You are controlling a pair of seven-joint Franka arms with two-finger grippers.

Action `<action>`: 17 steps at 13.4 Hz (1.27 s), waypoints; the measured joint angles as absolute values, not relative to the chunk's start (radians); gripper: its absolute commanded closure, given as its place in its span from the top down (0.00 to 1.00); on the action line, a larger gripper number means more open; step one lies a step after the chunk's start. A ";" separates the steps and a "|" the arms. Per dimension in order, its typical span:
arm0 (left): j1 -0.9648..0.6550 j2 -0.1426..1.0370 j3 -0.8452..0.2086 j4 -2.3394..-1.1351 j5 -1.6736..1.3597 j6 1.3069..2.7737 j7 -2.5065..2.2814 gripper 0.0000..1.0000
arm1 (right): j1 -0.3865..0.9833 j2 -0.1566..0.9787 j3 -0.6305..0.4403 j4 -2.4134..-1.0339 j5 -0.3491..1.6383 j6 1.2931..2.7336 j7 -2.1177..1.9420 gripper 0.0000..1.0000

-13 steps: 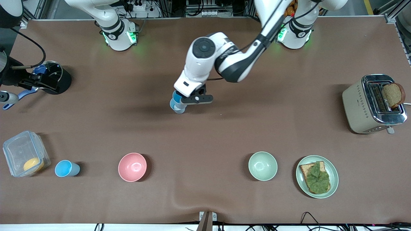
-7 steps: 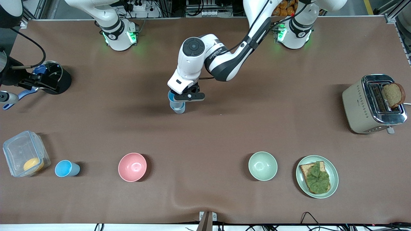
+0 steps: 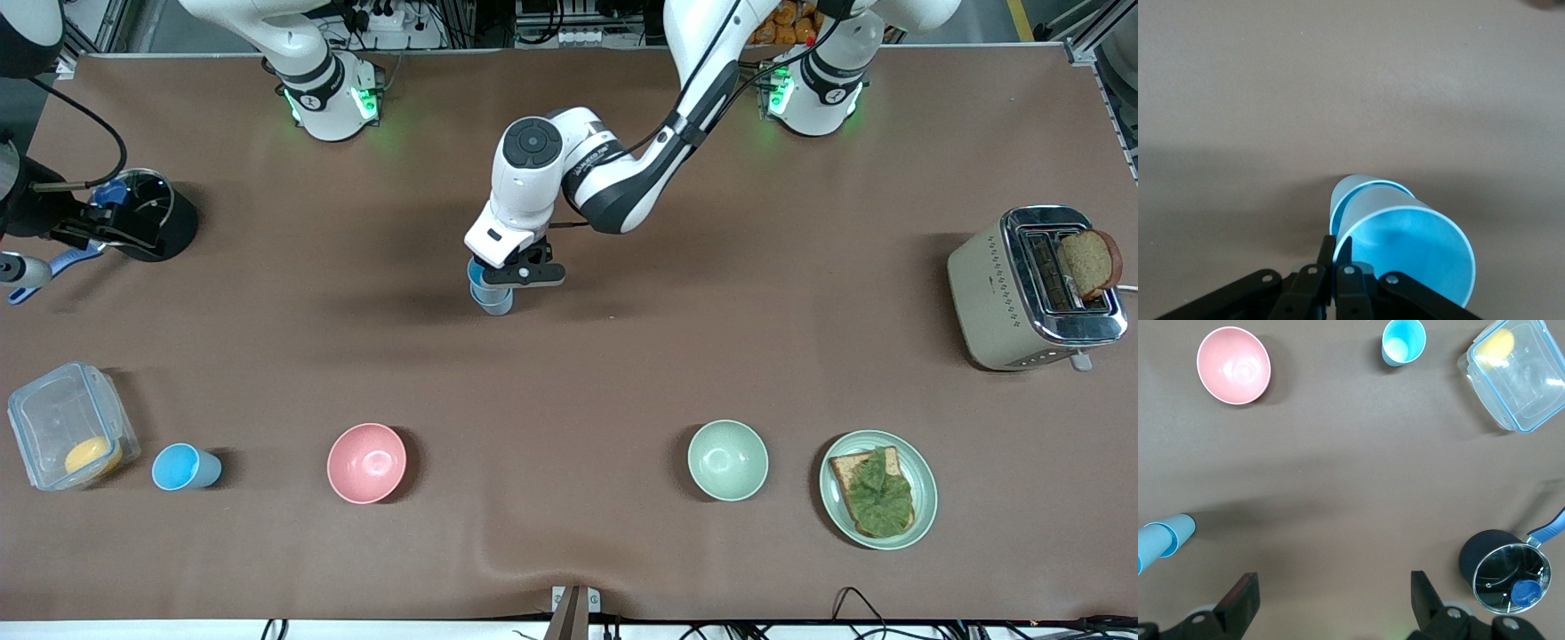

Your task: Stack blue cups with both arms

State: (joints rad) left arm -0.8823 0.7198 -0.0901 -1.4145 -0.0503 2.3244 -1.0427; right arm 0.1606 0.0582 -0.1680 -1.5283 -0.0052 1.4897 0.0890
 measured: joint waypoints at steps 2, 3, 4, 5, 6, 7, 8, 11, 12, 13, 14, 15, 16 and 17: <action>-0.886 0.722 -0.089 -1.414 -0.050 2.326 -1.043 0.99 | 0.161 0.058 -0.168 -1.528 -0.005 1.490 0.089 1.00; -0.886 0.722 -0.089 -1.411 -0.050 2.327 -1.043 1.00 | 0.161 0.058 -0.168 -1.528 -0.005 1.489 0.089 1.00; -0.886 0.722 -0.087 -1.406 -0.044 2.328 -1.043 1.00 | 0.161 0.058 -0.168 -1.528 -0.005 1.489 0.089 1.00; -0.886 0.720 -0.086 -1.396 -0.031 2.330 -1.043 1.00 | 0.161 0.058 -0.168 -1.528 -0.005 1.489 0.089 1.00; -0.885 0.713 -0.082 -1.386 -0.018 2.331 -1.043 1.00 | 0.161 0.058 -0.168 -1.528 -0.005 1.489 0.089 1.00; -0.883 0.697 -0.072 -1.377 -0.010 2.330 -1.043 1.00 | 0.161 0.058 -0.168 -1.528 -0.005 1.489 0.089 1.00; -0.873 0.667 -0.058 -1.370 -0.002 2.320 -1.043 1.00 | 0.161 0.058 -0.169 -1.528 -0.005 1.489 0.089 1.00; -0.792 0.538 -0.043 -1.364 0.019 2.220 -1.036 1.00 | 0.161 0.058 -0.169 -1.528 -0.005 1.489 0.089 1.00; -0.752 0.492 -0.042 -1.364 0.021 2.170 -1.012 1.00 | 0.161 0.058 -0.169 -1.528 -0.005 1.489 0.089 1.00; -0.710 0.449 -0.041 -1.364 0.021 2.113 -0.979 1.00 | 0.161 0.058 -0.169 -1.528 -0.005 1.489 0.089 1.00; -0.666 0.409 -0.040 -1.365 0.021 2.053 -0.936 1.00 | 0.161 0.058 -0.169 -1.528 -0.005 1.489 0.089 1.00; -0.624 0.373 -0.039 -1.365 0.022 1.997 -0.882 1.00 | 0.161 0.058 -0.169 -1.528 -0.005 1.489 0.089 1.00; -0.581 0.341 -0.039 -1.366 0.022 1.953 -0.821 1.00 | 0.161 0.058 -0.169 -1.528 -0.005 1.489 0.089 1.00; -0.535 0.313 -0.038 -1.367 0.022 1.920 -0.759 1.00 | 0.161 0.058 -0.169 -1.528 -0.005 1.489 0.089 1.00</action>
